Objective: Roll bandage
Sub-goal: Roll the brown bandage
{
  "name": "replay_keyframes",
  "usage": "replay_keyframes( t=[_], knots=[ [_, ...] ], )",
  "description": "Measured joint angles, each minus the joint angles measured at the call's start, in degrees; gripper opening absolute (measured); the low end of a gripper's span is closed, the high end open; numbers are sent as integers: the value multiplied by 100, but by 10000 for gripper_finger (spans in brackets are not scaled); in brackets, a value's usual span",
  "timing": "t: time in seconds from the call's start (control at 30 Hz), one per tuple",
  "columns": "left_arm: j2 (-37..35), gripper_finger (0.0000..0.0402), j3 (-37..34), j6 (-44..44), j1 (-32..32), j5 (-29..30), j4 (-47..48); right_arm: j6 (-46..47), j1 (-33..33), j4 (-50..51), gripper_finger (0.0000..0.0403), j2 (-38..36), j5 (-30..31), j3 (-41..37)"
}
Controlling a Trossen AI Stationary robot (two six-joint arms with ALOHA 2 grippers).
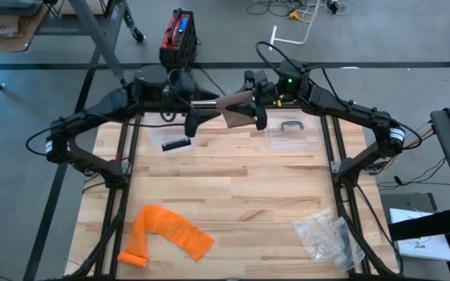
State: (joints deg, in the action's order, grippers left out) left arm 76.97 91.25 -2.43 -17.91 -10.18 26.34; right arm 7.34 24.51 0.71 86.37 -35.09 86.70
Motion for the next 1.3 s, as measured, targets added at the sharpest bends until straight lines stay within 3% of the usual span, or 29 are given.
replay_keyframes(
  t=[0.2,0.37,0.6,0.8,1.2,1.3],
  knots=[
    [228,269,0,-65,-37,-133,-274,-444,-2,75,127,0,-283,0],
    [299,234,0,68,-61,-140,-299,-440,2,81,126,0,-280,0],
    [299,130,0,398,-61,-132,-315,-227,3,83,135,0,-239,0],
    [298,52,-7,658,-61,-103,-303,751,7,72,152,0,-246,0],
    [293,75,-20,977,-37,-41,-308,3521,11,79,243,-2,-271,0],
    [293,66,-20,990,-31,-5,-378,3634,13,72,264,-5,-267,0]
  ],
)
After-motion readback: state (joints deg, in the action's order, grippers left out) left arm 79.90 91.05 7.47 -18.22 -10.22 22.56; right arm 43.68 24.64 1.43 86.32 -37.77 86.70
